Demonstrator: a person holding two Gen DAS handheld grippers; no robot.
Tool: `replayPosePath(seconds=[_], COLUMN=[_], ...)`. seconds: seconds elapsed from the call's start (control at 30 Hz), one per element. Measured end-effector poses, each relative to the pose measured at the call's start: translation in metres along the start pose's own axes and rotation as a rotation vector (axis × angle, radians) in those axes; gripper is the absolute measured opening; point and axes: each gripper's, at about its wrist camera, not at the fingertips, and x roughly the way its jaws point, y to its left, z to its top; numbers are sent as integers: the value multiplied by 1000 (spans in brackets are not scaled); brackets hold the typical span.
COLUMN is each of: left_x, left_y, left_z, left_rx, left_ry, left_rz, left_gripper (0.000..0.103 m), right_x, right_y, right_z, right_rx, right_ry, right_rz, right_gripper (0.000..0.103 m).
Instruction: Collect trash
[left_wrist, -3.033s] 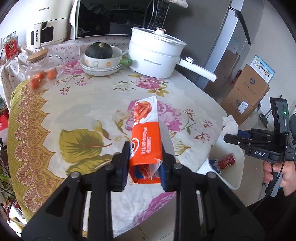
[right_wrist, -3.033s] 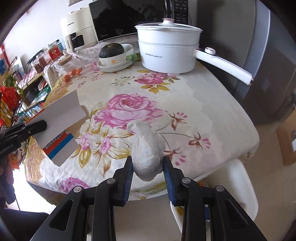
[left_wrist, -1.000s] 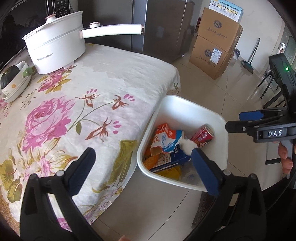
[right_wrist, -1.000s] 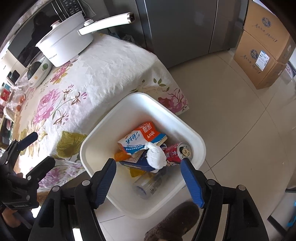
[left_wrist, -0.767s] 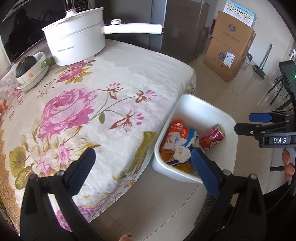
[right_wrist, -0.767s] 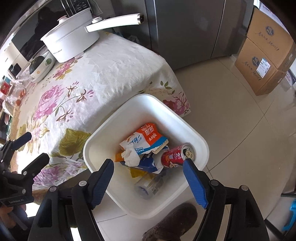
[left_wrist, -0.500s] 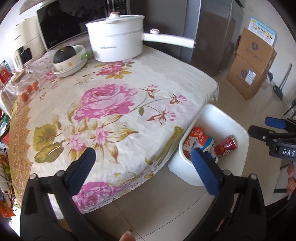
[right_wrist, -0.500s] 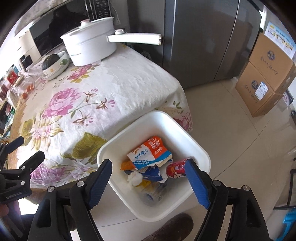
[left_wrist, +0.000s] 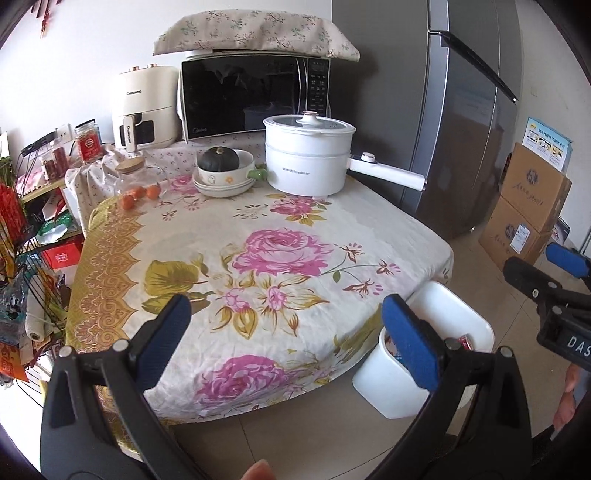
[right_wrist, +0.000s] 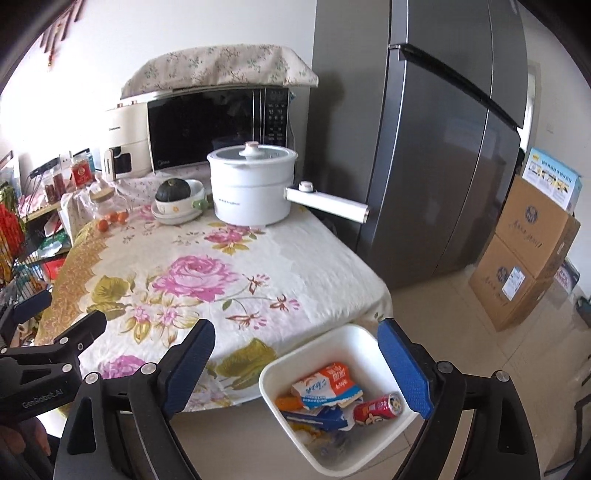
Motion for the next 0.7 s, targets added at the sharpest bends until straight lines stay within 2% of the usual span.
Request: replayPosePath(seconds=[0.1, 0.2, 0.4, 0.7], left_x=[-7, -11, -14, -15], left_y=[3, 6, 12, 9], left_z=[2, 3, 4, 2], left_rx=[21, 38, 36, 42], left_ry=[-33, -57, -76, -69], left_rz=[22, 35, 45, 20], left_gripper=[103, 103, 103, 103], right_x=[-11, -15, -12, -13], right_y=[4, 5, 7, 12], right_z=[3, 6, 5, 2], right_rx=[3, 7, 25, -5], right_ry=[-69, -101, -95, -97], right_rz=[-5, 6, 5, -9], right_gripper=[101, 102, 103, 103])
